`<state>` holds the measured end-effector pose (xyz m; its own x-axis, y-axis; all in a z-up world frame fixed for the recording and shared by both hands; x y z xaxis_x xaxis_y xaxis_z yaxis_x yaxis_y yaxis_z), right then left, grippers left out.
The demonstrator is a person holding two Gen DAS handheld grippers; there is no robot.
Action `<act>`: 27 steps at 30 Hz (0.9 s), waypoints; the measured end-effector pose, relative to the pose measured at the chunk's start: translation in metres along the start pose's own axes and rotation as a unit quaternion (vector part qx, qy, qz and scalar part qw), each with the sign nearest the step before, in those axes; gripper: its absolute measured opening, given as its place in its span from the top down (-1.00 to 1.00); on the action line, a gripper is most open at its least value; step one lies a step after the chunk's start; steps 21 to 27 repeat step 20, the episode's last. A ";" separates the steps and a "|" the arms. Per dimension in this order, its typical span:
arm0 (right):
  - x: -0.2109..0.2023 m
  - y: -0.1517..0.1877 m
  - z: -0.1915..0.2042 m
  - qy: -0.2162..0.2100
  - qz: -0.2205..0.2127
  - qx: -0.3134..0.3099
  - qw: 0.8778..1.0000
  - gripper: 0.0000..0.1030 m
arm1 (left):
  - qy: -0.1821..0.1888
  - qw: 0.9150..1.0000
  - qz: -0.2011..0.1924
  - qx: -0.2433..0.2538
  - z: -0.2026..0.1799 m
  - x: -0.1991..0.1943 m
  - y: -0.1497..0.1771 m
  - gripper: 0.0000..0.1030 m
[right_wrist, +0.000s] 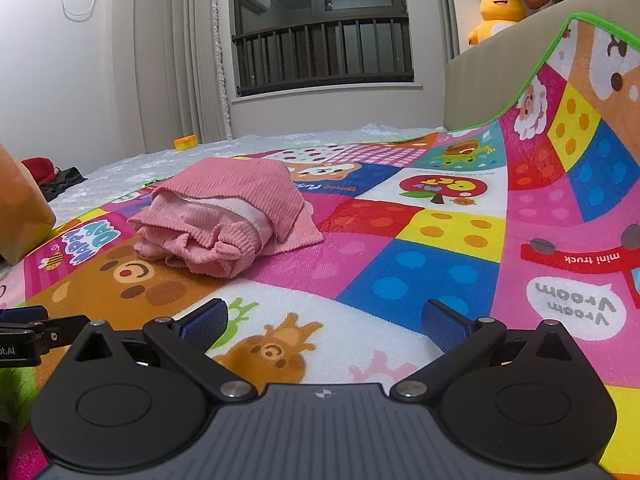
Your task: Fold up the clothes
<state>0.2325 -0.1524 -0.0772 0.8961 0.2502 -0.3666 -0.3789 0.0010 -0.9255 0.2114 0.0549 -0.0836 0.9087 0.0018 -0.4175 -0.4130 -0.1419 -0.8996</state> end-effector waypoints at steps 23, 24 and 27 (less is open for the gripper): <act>0.002 -0.003 -0.006 -0.002 0.031 0.007 0.999 -1.00 | -0.027 1.000 -0.001 -0.006 0.006 -0.003 -0.007 -1.00; 0.002 -0.003 -0.006 -0.002 0.031 0.007 0.999 -1.00 | -0.027 1.000 -0.001 -0.006 0.006 -0.003 -0.007 -1.00; 0.002 -0.003 -0.006 -0.002 0.031 0.007 0.999 -1.00 | -0.027 1.000 -0.001 -0.006 0.006 -0.003 -0.007 -1.00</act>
Point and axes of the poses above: each gripper's, at about its wrist camera, not at the fingertips, and x roughly the way its jaws point, z to its left, y to its underside, the point moved 10 cm from there along x, roughly the way its jaws point, and after that the axes turned 4 degrees about -z, right-handed, at the moved point
